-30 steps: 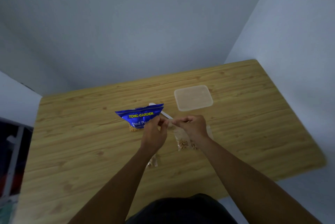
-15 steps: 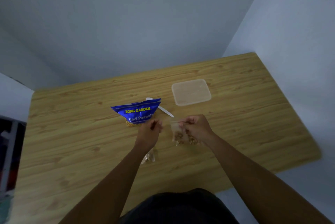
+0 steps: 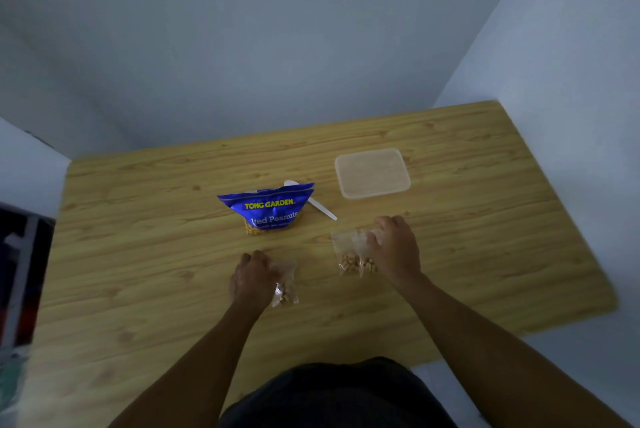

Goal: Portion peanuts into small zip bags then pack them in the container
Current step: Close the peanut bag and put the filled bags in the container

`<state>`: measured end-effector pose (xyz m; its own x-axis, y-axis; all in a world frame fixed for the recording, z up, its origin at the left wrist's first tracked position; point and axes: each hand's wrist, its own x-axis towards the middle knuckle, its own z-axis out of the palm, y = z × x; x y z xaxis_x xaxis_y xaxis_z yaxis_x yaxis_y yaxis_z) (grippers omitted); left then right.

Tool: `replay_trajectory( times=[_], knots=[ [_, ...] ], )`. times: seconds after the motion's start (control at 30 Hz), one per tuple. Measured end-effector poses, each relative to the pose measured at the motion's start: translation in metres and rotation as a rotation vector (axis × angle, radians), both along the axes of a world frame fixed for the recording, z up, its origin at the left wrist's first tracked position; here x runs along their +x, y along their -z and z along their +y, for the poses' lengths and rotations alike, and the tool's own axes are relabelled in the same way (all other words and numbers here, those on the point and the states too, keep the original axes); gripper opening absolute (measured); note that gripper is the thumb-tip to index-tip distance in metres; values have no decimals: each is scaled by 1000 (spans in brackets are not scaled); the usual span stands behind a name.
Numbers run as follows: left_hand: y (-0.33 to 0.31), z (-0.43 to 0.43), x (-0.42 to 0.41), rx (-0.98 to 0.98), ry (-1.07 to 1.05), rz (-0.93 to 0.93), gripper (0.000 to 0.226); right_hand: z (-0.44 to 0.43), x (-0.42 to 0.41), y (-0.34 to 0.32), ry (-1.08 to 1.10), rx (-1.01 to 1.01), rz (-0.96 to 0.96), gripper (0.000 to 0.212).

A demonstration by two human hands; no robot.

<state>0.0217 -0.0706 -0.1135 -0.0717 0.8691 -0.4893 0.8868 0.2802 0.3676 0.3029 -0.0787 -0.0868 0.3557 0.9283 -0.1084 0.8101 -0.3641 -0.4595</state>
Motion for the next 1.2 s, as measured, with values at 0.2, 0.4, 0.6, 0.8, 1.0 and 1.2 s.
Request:
replay_trajectory(
  times=[0.2, 0.4, 0.6, 0.8, 1.0, 1.2],
  knots=[
    [-6, -2, 9, 70, 28, -105, 10, -14, -31, 0, -285, -23, 148, 21],
    [-19, 9, 22, 116, 51, -425, 10, -10, -63, -9, -263, -236, 531, 34],
    [-31, 19, 32, 179, 40, -484, 4, -1, -66, -15, -206, -140, 650, 15],
    [-38, 19, 43, 303, 108, -458, 5, -3, -61, -19, -152, -38, 555, 6],
    [-40, 9, 57, 379, 247, -519, 6, -2, -50, -17, -132, -85, 415, 20],
    [-40, 6, 70, 253, 151, -598, 14, -2, -39, -19, -172, -125, 365, 16]
  ],
)
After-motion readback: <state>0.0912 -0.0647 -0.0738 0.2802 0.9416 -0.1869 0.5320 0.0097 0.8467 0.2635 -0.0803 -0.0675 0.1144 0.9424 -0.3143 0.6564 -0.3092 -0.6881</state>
